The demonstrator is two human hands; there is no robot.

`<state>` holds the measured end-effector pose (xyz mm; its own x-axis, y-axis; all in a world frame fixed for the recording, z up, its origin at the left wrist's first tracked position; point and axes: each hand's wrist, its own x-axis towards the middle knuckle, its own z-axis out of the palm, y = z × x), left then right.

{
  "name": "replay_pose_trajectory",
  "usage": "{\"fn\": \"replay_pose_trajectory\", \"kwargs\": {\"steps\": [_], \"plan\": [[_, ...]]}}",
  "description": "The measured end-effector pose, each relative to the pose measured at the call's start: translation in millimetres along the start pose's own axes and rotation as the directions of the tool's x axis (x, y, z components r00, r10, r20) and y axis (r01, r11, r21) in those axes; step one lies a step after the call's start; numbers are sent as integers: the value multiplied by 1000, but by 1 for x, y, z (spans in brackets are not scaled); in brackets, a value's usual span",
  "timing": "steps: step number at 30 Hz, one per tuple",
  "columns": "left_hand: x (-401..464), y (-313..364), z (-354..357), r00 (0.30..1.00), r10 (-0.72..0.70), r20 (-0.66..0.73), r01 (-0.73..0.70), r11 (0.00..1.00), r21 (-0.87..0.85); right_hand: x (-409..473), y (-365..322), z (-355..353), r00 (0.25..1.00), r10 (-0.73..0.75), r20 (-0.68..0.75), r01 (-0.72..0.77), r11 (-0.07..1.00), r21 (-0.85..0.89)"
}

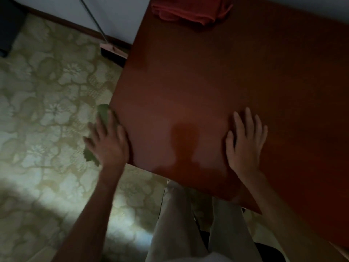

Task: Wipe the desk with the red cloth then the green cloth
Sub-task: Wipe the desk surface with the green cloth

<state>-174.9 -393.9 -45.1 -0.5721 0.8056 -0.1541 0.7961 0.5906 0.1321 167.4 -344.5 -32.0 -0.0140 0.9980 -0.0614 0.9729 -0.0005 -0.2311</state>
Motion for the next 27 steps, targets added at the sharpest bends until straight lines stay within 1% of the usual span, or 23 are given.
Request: {"fn": "replay_pose_trajectory", "kwargs": {"steps": [1,2,3,4,5,6,8,9,10,11,12,13,14,16,18,20,21,22,23,24,25,26,27], "plan": [[-9,22,4,997,77,0,-77,996,39,6,-8,4,1000,5,4,-5,1000,-9],[-23,47,7,979,203,9,-203,977,64,11,-13,7,1000,17,2,-17,1000,-26],[-39,71,14,933,360,34,-361,929,77,15,-17,10,1000,29,-8,-29,998,-47],[-58,96,21,855,515,69,-519,851,81,18,-18,12,999,36,-22,-37,998,-59],[-75,120,25,761,640,104,-647,760,57,19,-18,13,999,39,-38,-41,998,-51],[-88,142,27,670,730,130,-738,675,14,19,-16,13,997,45,-55,-45,999,-15],[-93,178,30,523,836,167,-842,538,-52,19,-11,14,990,95,-103,-81,988,134],[-85,189,30,470,865,178,-872,486,-62,19,-9,14,982,133,-133,-103,972,211],[-72,196,31,434,883,180,-891,451,-63,20,-8,15,974,158,-162,-113,960,258],[-53,197,32,430,887,165,-893,445,-63,21,-9,15,970,162,-181,-111,959,262],[-30,193,31,463,876,132,-879,473,-59,22,-10,14,971,152,-187,-106,966,236],[-3,186,29,528,845,87,-845,533,-44,22,-12,14,973,140,-182,-102,974,202],[25,176,24,612,790,44,-790,613,-18,22,-14,13,976,136,-173,-105,978,179],[82,148,12,772,636,-3,-634,770,67,22,-17,11,978,146,-152,-123,981,153],[127,117,0,887,463,6,-461,882,93,22,-17,10,979,152,-139,-134,982,131],[146,103,-9,955,296,23,-297,954,46,22,-18,9,980,147,-134,-133,985,107],[145,107,-8,969,248,14,-249,968,38,23,-18,8,980,148,-133,-134,985,104],[138,117,-5,968,249,2,-249,967,56,23,-19,8,980,151,-133,-138,985,104],[125,131,0,951,308,-2,-307,948,83,23,-19,8,979,153,-131,-141,985,101],[110,148,5,912,409,4,-408,908,94,22,-19,8,979,155,-130,-143,985,98],[92,167,10,848,530,9,-529,845,80,22,-19,9,979,156,-133,-143,985,99],[73,186,17,759,651,17,-651,757,55,23,-19,9,978,157,-137,-143,984,105],[54,205,21,653,756,43,-758,652,33,23,-18,9,977,161,-141,-145,983,113]]}}
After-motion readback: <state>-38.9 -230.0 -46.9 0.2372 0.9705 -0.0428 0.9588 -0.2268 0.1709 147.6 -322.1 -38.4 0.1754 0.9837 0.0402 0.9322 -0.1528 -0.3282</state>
